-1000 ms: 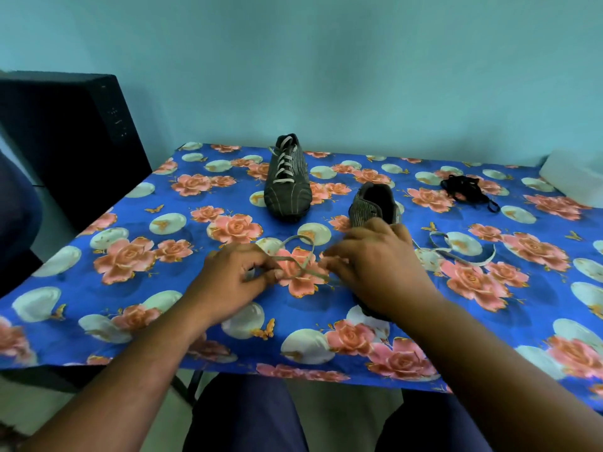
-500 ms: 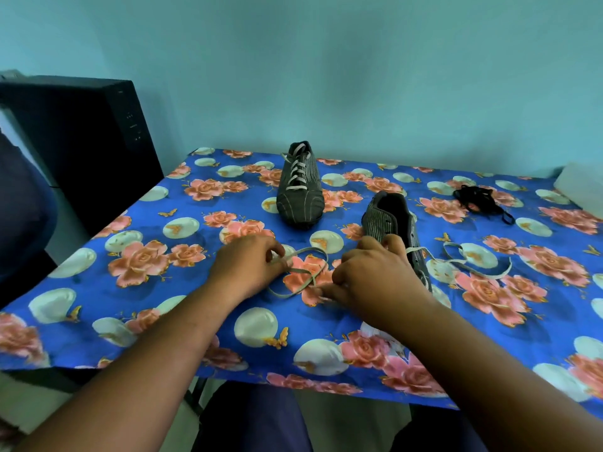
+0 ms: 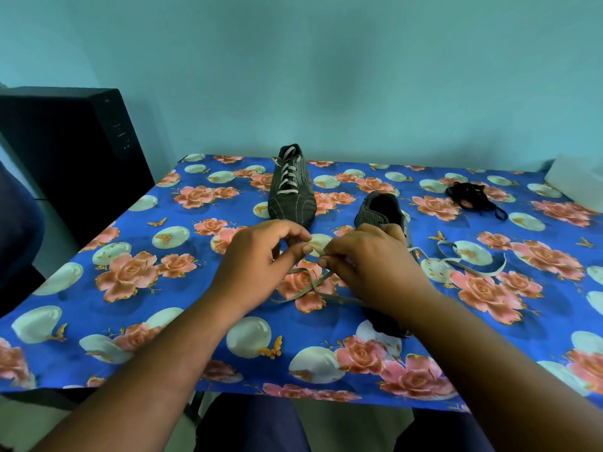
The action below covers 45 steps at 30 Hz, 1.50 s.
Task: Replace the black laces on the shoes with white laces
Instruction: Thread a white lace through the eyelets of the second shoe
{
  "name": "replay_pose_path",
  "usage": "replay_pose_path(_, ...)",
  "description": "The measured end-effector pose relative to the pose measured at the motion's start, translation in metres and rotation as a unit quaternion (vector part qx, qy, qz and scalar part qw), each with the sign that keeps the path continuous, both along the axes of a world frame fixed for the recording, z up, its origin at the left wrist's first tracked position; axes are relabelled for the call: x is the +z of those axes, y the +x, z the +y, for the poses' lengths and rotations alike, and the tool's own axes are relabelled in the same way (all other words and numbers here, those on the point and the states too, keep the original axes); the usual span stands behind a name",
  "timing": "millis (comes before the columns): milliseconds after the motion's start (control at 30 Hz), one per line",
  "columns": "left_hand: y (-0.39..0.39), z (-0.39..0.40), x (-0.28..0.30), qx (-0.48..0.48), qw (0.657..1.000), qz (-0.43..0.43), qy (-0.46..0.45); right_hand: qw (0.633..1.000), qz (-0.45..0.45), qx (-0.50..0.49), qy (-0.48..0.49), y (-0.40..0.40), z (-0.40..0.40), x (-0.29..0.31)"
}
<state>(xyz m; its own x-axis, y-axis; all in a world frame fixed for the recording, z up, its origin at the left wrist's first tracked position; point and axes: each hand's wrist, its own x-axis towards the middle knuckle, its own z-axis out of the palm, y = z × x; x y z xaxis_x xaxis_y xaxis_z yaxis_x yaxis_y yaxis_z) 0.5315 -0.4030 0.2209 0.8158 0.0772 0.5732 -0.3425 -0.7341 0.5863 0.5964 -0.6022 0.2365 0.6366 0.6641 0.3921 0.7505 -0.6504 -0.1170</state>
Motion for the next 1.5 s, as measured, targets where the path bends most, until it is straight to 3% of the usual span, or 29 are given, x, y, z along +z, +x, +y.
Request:
replay_pose_path(100,-0.004,-0.017,-0.002,0.034,0.974,0.061,-0.215,0.996,0.020,0.008,0.086,0.003,-0.013,-0.003)
replay_pose_path(167,-0.005,-0.031,-0.004,0.059,0.948,0.097,-0.296,0.995,0.015,0.002,0.097,0.000,-0.019,-0.004)
replay_pose_path(267,-0.007,-0.053,0.002,0.019,0.901,0.164,-0.401,0.998,-0.023,-0.010,0.063,-0.006,-0.022,-0.005)
replay_pose_path(567,0.001,-0.077,0.013,-0.019,0.901,0.191,-0.390,0.999,-0.050,0.006,0.021,-0.012,-0.032,-0.009)
replay_pose_path(667,0.003,-0.077,0.007,-0.045,0.904,0.176,-0.386,0.999,0.003,0.009,0.041,-0.006,-0.046,-0.005)
replay_pose_path(767,0.006,-0.076,-0.001,-0.045,0.921,0.176,-0.346,0.986,0.083,-0.044,0.139,0.008,-0.074,-0.001)
replay_pose_path(900,0.008,-0.074,-0.009,-0.058,0.968,0.197,-0.146,0.987,0.114,-0.093,0.069,0.009,-0.090,-0.006)
replay_pose_path(1000,0.008,-0.074,-0.013,-0.031,0.981,0.191,-0.001,0.988,0.110,-0.100,0.048,0.004,-0.091,-0.010)
replay_pose_path(1333,0.021,-0.087,0.001,0.034,0.980,0.103,0.168,0.979,0.146,-0.132,0.043,0.007,-0.087,-0.013)
replay_pose_path(1500,0.028,-0.094,0.011,0.056,0.947,0.085,0.306,0.971,0.170,-0.127,0.108,0.010,-0.086,-0.021)
